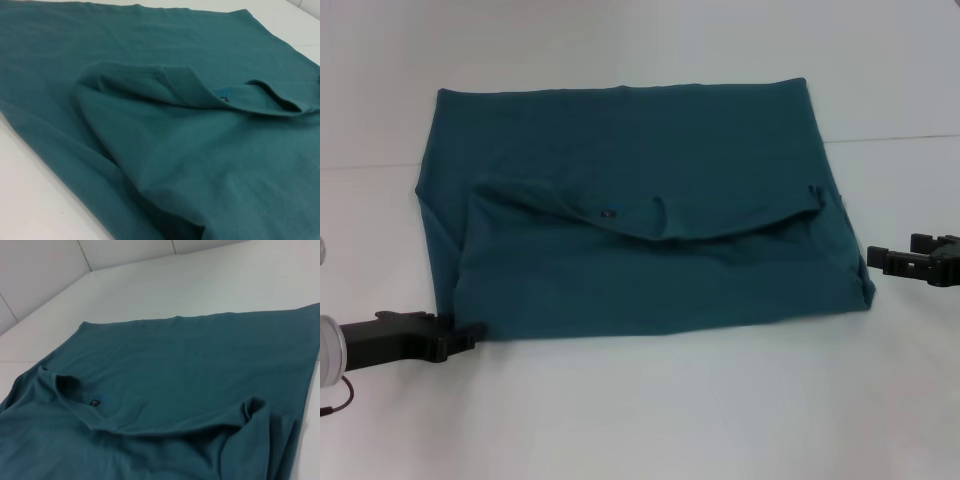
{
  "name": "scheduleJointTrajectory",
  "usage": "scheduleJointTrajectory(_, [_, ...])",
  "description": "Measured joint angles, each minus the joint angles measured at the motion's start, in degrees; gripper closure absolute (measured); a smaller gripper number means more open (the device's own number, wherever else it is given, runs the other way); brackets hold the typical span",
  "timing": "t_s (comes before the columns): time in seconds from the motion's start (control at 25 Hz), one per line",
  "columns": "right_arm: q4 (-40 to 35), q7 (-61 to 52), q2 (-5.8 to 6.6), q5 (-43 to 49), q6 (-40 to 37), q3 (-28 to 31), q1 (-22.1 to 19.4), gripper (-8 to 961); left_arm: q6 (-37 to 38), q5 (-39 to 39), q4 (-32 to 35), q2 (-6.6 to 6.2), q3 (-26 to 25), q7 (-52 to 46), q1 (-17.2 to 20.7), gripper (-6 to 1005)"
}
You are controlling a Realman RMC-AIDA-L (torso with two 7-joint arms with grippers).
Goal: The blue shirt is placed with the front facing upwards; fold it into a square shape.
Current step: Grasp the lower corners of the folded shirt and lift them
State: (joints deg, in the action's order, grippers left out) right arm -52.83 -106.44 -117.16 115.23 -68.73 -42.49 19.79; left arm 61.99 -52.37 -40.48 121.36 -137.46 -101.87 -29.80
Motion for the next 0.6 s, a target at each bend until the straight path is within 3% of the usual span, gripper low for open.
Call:
scheduleJointTrajectory(0.28, [0.0,0.0,-0.12,-0.01,0.0,0.0,-0.01,37,-0.59,1.4,0.05,0.2,0.0,0.01,-0.21,614])
scheduleJointTrajectory(0.6, [0.0,0.0,-0.18,0.0,0.0,-0.36,0.32,37,-1.0,2.11,0.05,0.33,-0.05,0.01,-0.31,811])
